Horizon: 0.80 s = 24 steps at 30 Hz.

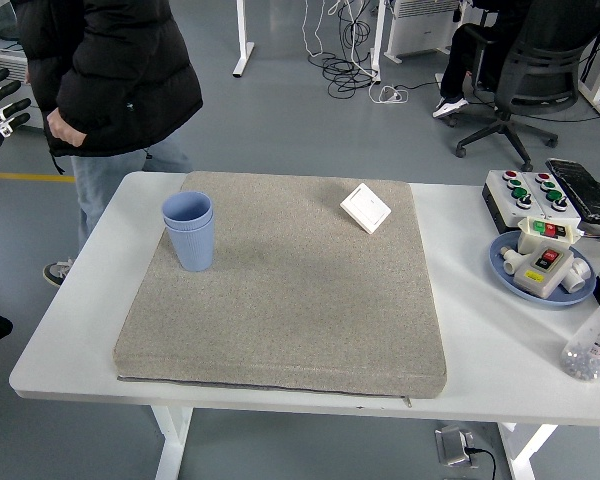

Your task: Push cup pick cup insert cup

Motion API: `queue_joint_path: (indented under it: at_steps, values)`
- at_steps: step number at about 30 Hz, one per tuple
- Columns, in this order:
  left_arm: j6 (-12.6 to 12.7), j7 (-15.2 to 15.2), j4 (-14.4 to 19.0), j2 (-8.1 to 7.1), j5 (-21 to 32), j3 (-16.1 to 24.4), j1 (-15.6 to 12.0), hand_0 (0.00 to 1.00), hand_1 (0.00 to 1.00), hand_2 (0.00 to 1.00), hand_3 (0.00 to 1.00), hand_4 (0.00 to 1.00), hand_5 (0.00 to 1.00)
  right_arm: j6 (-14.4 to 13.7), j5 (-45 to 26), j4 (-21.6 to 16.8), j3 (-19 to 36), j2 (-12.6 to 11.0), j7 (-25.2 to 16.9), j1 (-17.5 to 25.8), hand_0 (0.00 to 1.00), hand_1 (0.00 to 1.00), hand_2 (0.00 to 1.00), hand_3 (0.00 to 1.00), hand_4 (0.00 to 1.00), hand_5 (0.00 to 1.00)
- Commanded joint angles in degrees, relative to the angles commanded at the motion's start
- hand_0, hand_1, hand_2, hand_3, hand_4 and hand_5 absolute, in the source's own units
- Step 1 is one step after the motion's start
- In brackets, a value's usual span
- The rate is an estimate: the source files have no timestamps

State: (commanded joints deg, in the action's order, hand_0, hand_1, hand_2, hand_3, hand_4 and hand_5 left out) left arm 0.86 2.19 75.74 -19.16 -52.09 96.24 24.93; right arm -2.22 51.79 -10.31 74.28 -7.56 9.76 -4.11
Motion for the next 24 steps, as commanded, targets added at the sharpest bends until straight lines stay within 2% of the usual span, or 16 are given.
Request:
queue_joint_path:
  at_steps: [4, 5, 6, 9, 10, 12, 24]
  values:
    - [0.4, 0.66, 3.6, 1.78, 8.35, 0.68, -4.5, 0.818, 0.838, 0.939, 0.904, 0.623, 0.998, 0.02, 0.07, 0.0, 0.36, 0.14, -0.12, 0.1, 0.756, 0.619, 0.648, 0.559, 0.082, 0.46]
    - [0.55, 0.98, 4.77, 2.86, 8.68, 0.96, -6.1, 0.818, 0.838, 0.939, 0.904, 0.623, 0.998, 0.04, 0.11, 0.0, 0.51, 0.2, -0.17, 0.08, 0.756, 0.619, 0.648, 0.559, 0.082, 0.46]
    - [0.59, 1.06, 5.11, 3.17, 8.77, 1.03, -6.67, 0.832, 0.857, 0.951, 0.908, 0.628, 0.998, 0.04, 0.12, 0.0, 0.55, 0.21, -0.19, 0.08, 0.756, 0.619, 0.648, 0.559, 0.082, 0.46]
    - [0.52, 1.69, 7.0, 5.72, 7.79, 1.57, -9.89, 0.832, 0.857, 0.951, 0.908, 0.628, 0.998, 0.06, 0.11, 0.0, 0.92, 0.34, -0.29, 0.09, 0.756, 0.619, 0.648, 0.559, 0.082, 0.46]
    - [0.54, 1.78, 7.19, 6.04, 7.65, 1.63, -10.29, 0.832, 0.857, 0.951, 0.908, 0.628, 0.998, 0.06, 0.11, 0.0, 0.96, 0.35, -0.3, 0.09, 0.756, 0.619, 0.648, 0.559, 0.082, 0.46]
    - [0.66, 2.62, 8.52, 8.14, 7.08, 2.29, -12.51, 0.845, 0.87, 0.961, 0.912, 0.627, 0.998, 0.09, 0.17, 0.0, 1.16, 0.38, -0.35, 0.01, 0.755, 0.623, 0.648, 0.559, 0.081, 0.46]
    - [0.65, 3.09, 13.19, 14.76, 5.46, 2.86, -20.78, 0.851, 0.873, 0.966, 0.913, 0.614, 0.998, 0.31, 0.36, 0.0, 0.89, 0.01, -0.41, -0.51, 0.755, 0.623, 0.647, 0.558, 0.081, 0.461]
